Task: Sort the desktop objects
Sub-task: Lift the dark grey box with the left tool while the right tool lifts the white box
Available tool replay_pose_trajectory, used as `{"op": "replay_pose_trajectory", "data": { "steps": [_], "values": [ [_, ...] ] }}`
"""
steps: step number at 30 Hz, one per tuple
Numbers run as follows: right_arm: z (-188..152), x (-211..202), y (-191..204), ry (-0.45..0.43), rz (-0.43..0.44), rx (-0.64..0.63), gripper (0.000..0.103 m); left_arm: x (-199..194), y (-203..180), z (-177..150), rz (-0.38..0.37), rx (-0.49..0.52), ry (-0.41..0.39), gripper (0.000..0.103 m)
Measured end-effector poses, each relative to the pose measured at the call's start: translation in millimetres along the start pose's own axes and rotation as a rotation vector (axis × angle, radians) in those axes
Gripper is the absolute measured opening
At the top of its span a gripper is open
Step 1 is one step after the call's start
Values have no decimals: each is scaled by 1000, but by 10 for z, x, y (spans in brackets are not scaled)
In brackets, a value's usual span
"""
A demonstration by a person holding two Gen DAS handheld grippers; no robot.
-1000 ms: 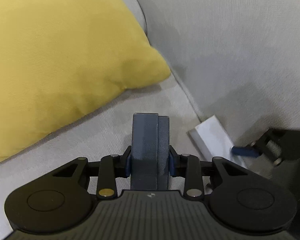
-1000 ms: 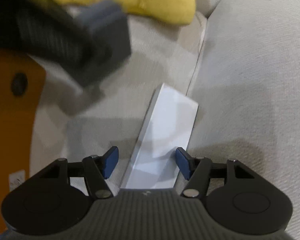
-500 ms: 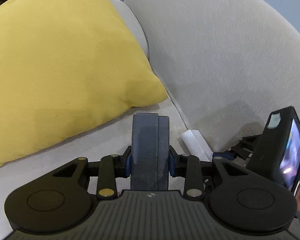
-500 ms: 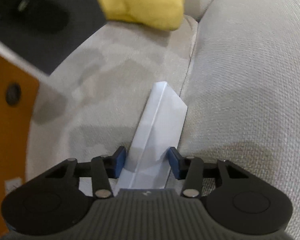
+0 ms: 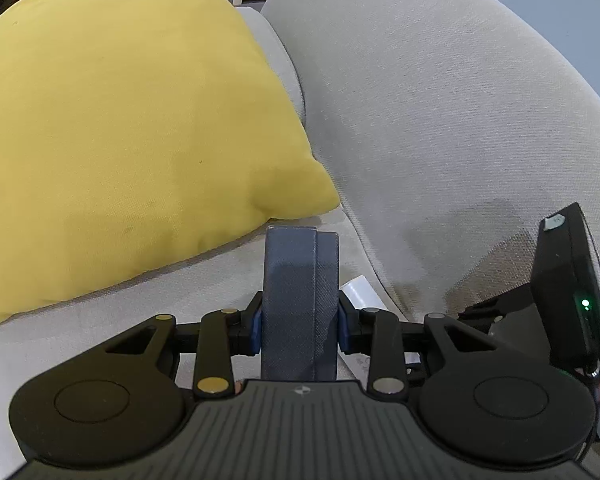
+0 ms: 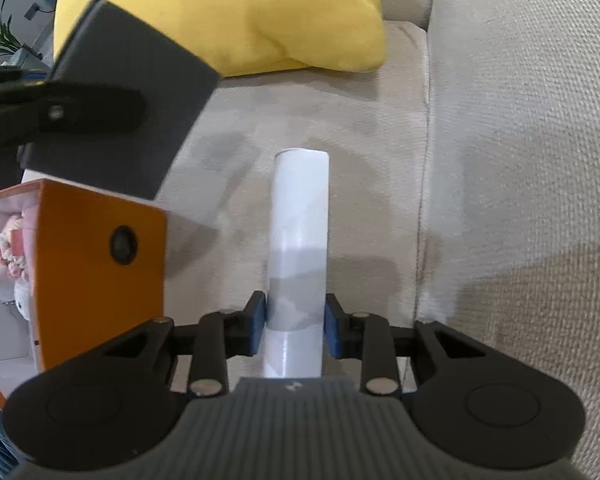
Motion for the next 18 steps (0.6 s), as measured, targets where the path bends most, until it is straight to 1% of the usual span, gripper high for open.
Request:
{"op": "replay_pose_trajectory", "data": {
  "steps": [1,2,4,6,8,12,15,18],
  "values": [
    [-16,-46,33,3,3,0,33,-4,2,-3,-1,-1,-1,38],
    [84,152,-35,9,2,0,33,-10,8,-5,-2,-4,-2,38],
    [67,263,-59,25,-9,-5,33,-14,8,-1,-7,-12,-1,38],
    [1,292,-85,43,-46,-14,33,-26,12,-22,-9,-20,-4,38],
    [-21,320,-108,41,-80,-20,32,-63,21,-15,-12,-22,-11,38],
    [-7,248,-102,20,-75,-21,31,-189,20,-50,-20,-19,-28,38],
    [-27,233,-68,23,-67,-26,31,-327,51,-121,-18,-22,-42,38],
    [-33,192,-23,15,-57,-29,31,-555,133,-242,-18,-39,-64,38]
  ]
}}
Point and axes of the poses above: each gripper's, at about its wrist camera, not at the fingertips, and x roughly the way its jaws point, y to its left, z to its top, the point moved 6 cm from there along x, roughly the way its jaws point, and after that the axes turned 7 degrees about z, right-handed, at the moved point
